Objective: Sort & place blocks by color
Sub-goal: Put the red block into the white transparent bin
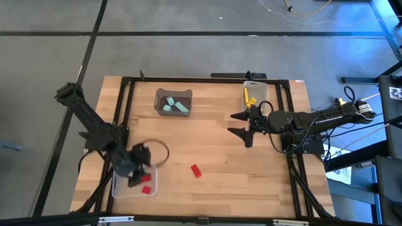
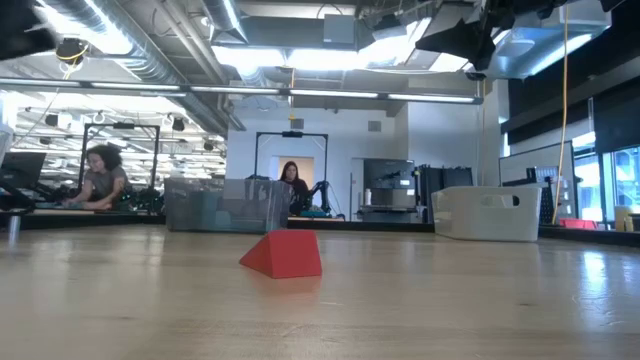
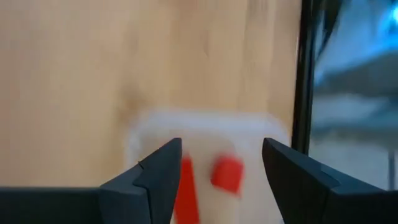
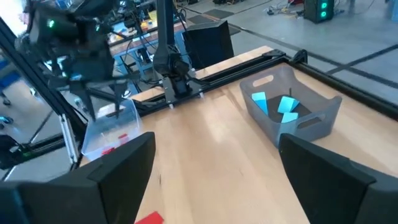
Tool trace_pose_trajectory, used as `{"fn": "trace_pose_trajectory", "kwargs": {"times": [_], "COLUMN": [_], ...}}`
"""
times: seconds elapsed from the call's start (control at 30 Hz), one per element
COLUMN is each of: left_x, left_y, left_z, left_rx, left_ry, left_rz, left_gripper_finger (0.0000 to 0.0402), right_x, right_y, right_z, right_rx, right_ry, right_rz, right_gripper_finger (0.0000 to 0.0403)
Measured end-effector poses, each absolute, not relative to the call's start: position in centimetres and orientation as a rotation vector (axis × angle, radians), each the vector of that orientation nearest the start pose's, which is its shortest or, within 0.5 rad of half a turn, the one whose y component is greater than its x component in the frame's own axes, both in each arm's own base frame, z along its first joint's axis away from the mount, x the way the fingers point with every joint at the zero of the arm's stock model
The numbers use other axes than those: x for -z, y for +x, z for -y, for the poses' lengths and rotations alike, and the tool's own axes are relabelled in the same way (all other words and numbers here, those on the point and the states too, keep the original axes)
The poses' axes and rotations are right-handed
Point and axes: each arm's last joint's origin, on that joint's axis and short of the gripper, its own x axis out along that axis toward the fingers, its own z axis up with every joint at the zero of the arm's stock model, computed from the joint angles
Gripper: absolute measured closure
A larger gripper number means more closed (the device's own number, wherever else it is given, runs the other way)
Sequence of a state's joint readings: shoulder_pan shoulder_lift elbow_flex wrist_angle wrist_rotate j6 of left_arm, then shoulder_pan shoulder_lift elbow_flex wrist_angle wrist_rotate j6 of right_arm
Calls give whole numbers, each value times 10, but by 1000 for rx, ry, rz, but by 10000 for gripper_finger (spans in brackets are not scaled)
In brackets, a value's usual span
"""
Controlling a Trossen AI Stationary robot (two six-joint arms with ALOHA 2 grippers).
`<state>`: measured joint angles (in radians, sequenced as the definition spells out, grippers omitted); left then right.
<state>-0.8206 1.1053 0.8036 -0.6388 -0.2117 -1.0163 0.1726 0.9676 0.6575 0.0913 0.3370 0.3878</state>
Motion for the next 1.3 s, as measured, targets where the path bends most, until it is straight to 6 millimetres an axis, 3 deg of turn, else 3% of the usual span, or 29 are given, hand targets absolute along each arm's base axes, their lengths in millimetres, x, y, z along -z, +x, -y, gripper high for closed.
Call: {"fn": "trace_pose_trajectory", "kwargs": {"times": [0.27, 0.4, 0.53, 0.7, 0.87, 1.13, 1.3], "left_x": [-294, -315, -315, -301, -286, -287, -287], "left_y": [161, 169, 177, 182, 180, 180, 180], "left_z": [85, 65, 56, 52, 49, 49, 49], "left_rx": [-203, -227, -166, 7, -10, -11, -11], "left_ry": [-345, -277, -297, -405, -418, -420, -425], "left_rz": [-460, -280, -109, 148, 189, 193, 193], "left_gripper_finger": [189, 189, 189, 189, 189, 189, 189], "right_x": [-283, -284, -285, -285, -285, -285, -280], "right_y": [213, 214, 214, 214, 214, 214, 219], "right_z": [-30, -30, -30, -30, -30, -30, -34], "right_rx": [131, 126, 126, 130, 135, 141, 97], "right_ry": [370, 374, 375, 429, 484, 591, 792], "right_rz": [-188, -172, -171, -165, -161, -156, -257], "right_gripper_finger": [61, 61, 61, 61, 61, 61, 61]}}
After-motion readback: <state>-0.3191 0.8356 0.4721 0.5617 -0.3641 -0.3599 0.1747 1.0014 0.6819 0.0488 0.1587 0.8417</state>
